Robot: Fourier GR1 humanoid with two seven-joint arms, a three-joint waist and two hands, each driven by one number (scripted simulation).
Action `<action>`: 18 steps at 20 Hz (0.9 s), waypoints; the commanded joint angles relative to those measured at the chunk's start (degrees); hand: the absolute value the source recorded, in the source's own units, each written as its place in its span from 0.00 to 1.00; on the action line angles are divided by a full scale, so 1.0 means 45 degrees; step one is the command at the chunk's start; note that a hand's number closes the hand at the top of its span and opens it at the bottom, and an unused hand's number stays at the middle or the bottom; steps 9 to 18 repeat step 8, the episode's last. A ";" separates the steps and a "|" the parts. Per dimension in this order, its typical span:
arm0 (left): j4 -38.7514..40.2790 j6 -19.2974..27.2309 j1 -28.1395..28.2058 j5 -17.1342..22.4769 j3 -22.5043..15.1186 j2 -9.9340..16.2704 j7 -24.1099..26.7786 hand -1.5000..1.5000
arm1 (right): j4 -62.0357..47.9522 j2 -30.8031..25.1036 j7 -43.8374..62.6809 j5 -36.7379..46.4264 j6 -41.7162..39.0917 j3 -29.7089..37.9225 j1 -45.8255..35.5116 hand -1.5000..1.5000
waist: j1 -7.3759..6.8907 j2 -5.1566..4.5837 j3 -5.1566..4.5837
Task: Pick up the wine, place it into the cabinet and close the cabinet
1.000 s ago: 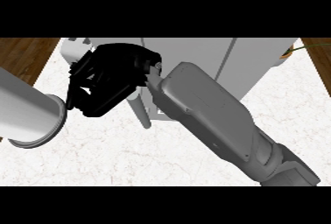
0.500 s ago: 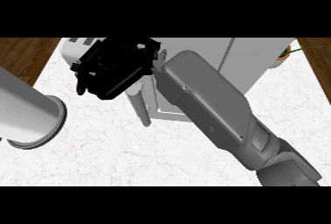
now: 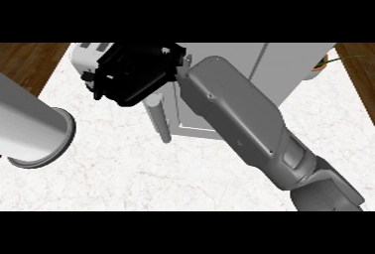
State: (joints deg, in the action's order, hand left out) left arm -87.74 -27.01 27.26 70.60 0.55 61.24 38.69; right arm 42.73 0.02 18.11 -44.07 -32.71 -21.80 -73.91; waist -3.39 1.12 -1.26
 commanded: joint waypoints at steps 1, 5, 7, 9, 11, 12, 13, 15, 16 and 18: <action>0.0150 -0.0341 -0.0220 0.0028 0.0201 -0.0112 0.0184 0.00 | -0.1073 -0.1894 -0.1330 0.0764 0.1460 0.1213 0.0083 1.00 | 0.0454 -0.0463 0.0255; -0.0220 -0.0392 -0.0264 -0.0236 0.0200 0.0047 -0.0063 0.00 | -0.1014 -0.2083 -0.1639 0.0807 0.1655 0.1475 -0.0026 1.00 | 0.0388 -0.0481 0.0261; -0.0361 -0.0174 -0.0467 -0.0328 0.0066 -0.0073 -0.0181 0.00 | -0.1067 -0.1890 -0.1733 0.0888 0.1778 0.1365 0.0096 1.00 | 0.0501 -0.0533 0.0251; -0.0323 -0.0130 -0.0396 -0.0317 0.0322 0.0193 -0.0272 0.00 | -0.1087 -0.1874 -0.1827 0.0991 0.1857 0.1289 0.0147 1.00 | 0.0342 -0.0499 0.0269; -0.0323 -0.0130 -0.0396 -0.0317 0.0322 0.0193 -0.0272 0.00 | -0.1087 -0.1874 -0.1827 0.0991 0.1857 0.1289 0.0147 1.00 | 0.0342 -0.0499 0.0269; -0.0323 -0.0130 -0.0396 -0.0317 0.0322 0.0193 -0.0272 0.00 | -0.1087 -0.1874 -0.1827 0.0991 0.1857 0.1289 0.0147 1.00 | 0.0342 -0.0499 0.0269; -0.0323 -0.0130 -0.0396 -0.0317 0.0322 0.0193 -0.0272 0.00 | -0.1087 -0.1874 -0.1827 0.0991 0.1857 0.1289 0.0147 1.00 | 0.0342 -0.0499 0.0269; -0.0323 -0.0130 -0.0396 -0.0317 0.0322 0.0193 -0.0272 0.00 | -0.1087 -0.1874 -0.1827 0.0991 0.1857 0.1289 0.0147 1.00 | 0.0342 -0.0499 0.0269; -0.0323 -0.0130 -0.0396 -0.0317 0.0322 0.0193 -0.0272 0.00 | -0.1087 -0.1874 -0.1827 0.0991 0.1857 0.1289 0.0147 1.00 | 0.0342 -0.0499 0.0269; -0.0323 -0.0130 -0.0396 -0.0317 0.0322 0.0193 -0.0272 0.00 | -0.1087 -0.1874 -0.1827 0.0991 0.1857 0.1289 0.0147 1.00 | 0.0342 -0.0499 0.0269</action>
